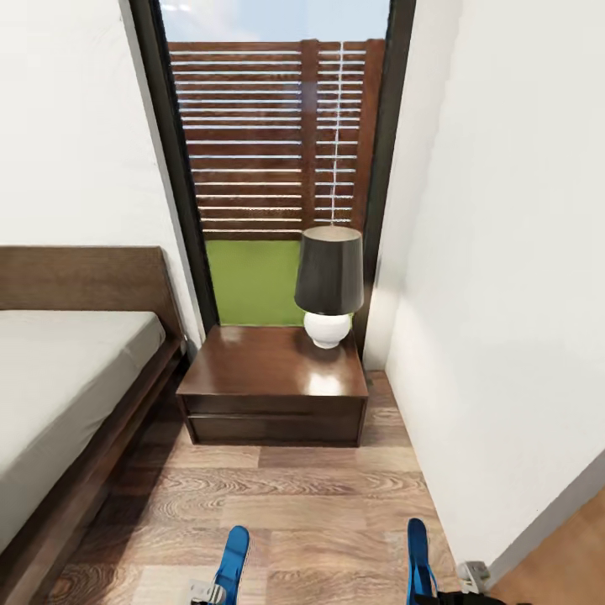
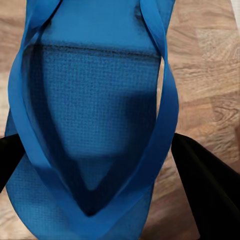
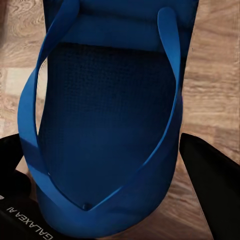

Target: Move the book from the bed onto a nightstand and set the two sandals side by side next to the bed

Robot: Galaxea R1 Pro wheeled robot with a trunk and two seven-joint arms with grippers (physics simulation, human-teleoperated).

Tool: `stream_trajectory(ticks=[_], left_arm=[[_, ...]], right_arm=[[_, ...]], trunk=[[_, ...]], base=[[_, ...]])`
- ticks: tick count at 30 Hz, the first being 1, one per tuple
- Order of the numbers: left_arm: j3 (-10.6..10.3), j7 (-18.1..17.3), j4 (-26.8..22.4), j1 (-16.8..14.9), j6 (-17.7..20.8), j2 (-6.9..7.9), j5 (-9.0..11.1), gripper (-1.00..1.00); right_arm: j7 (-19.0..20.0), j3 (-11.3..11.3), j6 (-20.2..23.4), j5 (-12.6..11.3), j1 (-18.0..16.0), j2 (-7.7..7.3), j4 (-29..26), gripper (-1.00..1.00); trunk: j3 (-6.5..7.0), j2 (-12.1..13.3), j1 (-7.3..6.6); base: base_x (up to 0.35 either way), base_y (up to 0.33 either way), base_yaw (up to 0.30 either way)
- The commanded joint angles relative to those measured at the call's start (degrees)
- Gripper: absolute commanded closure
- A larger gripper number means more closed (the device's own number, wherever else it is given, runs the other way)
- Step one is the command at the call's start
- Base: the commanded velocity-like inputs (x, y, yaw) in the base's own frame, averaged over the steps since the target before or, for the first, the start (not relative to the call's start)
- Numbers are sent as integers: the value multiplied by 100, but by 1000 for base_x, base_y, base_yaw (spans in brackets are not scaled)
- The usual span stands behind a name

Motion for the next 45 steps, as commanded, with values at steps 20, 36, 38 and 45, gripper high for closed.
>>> stream_trajectory(ticks=[20, 36, 38, 45], left_arm=[[-50, -7, 8, -6, -27, 3, 50, 100], [-53, -7, 8, -6, -27, 3, 49, 100], [-55, -7, 10, -6, -27, 3, 49, 100], [-56, -7, 8, -6, -27, -21, 49, 100]], right_arm=[[24, -33, 27, -8, 0, -1, -2, 100], [29, -33, 27, -12, 2, -1, -2, 100], [28, -33, 27, -15, 0, -1, -2, 100], [31, -33, 27, -8, -1, -1, -2, 100]], trunk=[[-5, -2, 2], [-5, -2, 2], [-5, -2, 2], [-5, -2, 2]], base=[[85, 0, 291], [0, 0, 291], [0, 0, 291], [0, -20, 139]])
